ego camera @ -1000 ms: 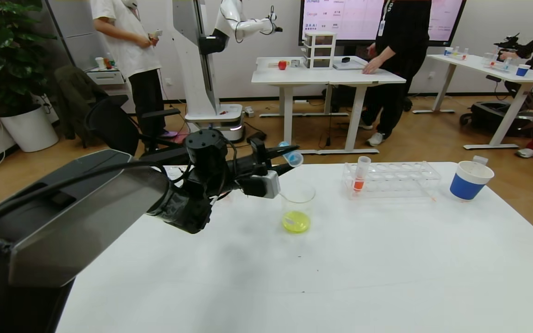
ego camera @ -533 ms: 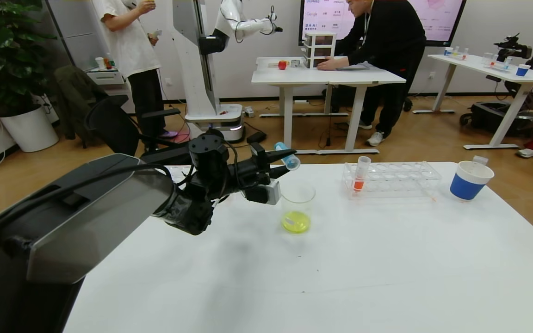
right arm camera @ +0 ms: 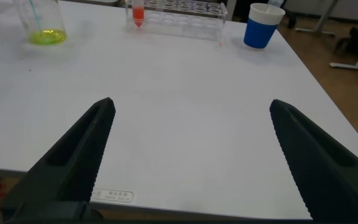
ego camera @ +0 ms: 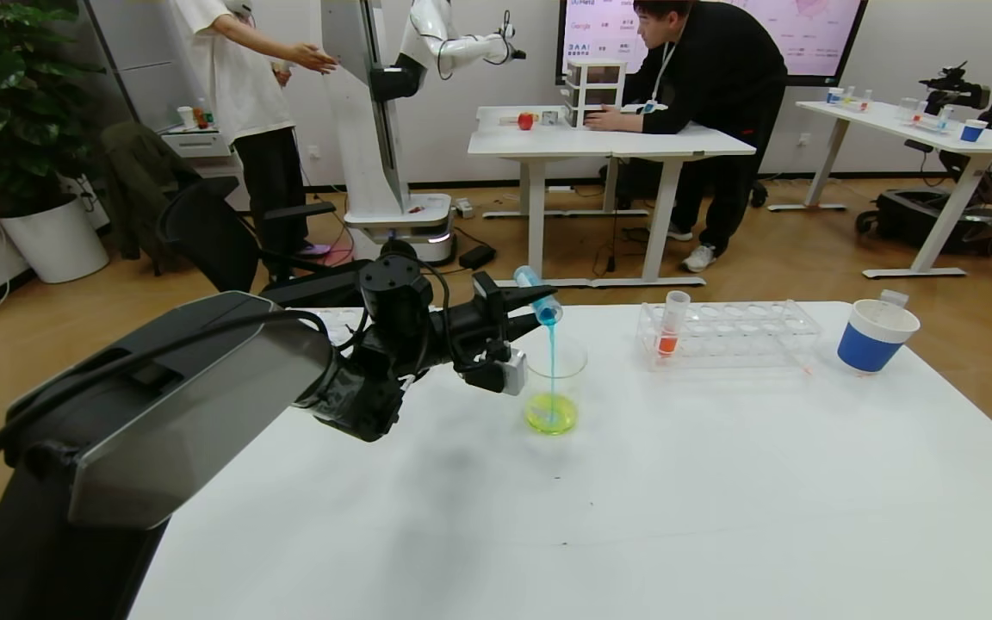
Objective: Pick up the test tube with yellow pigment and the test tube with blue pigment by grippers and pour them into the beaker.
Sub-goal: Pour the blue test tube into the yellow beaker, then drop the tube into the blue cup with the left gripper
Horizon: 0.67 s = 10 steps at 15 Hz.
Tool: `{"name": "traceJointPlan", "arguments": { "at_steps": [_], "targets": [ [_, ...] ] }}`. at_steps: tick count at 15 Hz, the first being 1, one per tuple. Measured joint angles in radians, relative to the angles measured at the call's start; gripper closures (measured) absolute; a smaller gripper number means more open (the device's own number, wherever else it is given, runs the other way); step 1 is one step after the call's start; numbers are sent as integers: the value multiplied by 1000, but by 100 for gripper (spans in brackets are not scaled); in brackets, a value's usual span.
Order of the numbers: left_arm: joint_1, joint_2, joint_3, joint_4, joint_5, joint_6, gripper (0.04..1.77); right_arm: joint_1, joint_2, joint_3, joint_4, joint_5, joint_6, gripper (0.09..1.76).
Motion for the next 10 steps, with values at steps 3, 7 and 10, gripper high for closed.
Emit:
{"name": "traceJointPlan", "arguments": {
  "at_steps": [3,7,10],
  "targets": [
    [-2,1,10,-3,-1,54,130,0,0,0,0,0,0,11],
    [-5,1,14,-5,-1,138,130,0,0,0,0,0,0,11],
    [-5,3,19,-4,-4,229,130,0,0,0,0,0,0,11]
  ]
}}
